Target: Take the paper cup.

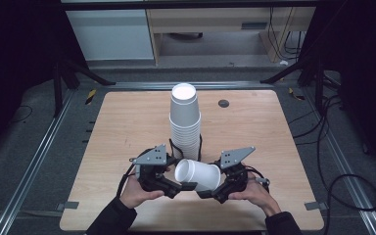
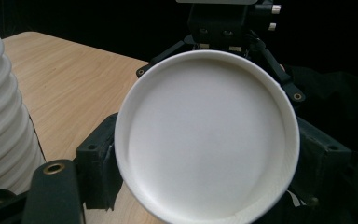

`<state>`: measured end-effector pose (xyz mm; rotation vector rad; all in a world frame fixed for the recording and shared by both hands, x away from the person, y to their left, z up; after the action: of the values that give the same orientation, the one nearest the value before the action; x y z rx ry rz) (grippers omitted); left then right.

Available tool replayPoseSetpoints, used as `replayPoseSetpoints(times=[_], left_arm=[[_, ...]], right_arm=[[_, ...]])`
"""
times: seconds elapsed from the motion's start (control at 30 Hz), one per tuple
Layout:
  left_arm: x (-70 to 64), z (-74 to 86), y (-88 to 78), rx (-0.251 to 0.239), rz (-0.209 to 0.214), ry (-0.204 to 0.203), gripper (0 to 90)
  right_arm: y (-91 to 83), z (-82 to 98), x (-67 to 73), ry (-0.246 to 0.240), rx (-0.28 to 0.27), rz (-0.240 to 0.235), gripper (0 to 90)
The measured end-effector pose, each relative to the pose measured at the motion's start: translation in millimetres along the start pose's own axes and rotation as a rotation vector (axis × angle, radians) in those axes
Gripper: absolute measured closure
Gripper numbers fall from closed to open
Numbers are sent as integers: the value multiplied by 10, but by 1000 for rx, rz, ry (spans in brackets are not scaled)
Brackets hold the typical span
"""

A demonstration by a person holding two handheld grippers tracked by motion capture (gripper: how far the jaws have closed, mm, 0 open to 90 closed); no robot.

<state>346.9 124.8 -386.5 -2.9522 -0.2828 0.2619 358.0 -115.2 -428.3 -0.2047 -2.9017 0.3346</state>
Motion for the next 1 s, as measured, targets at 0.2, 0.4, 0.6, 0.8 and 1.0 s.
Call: replayPoseSetpoints(times=[0.2, 0.4, 0.6, 0.8, 1.0], left_arm=[[1, 0, 1, 16, -13, -4, 208], [4, -54, -81, 33, -22, -9, 161], [25, -97, -221, 51, -52, 7, 149], [75, -56, -278, 96, -79, 14, 148], [119, 20, -267, 137, -91, 7, 140]], right_arm=[[-10, -1, -7, 1, 7, 5, 105], [-67, -37, -22, -15, 13, 21, 105], [-157, -107, -39, -57, 48, 63, 104], [-222, -186, -104, -86, 94, 96, 102], [-223, -271, -156, -124, 158, 112, 102]])
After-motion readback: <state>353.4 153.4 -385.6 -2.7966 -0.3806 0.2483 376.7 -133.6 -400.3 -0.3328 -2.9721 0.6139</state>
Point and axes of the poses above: each handheld gripper's, and its own axes: y roughly forward along the jaws, z roughly out of its underside, x roughly to its left, the point moved 1 cm from there along y, roughly forward along the jaws, and after that the axes turned 11 degrees about -x, right-handed, at the moved point
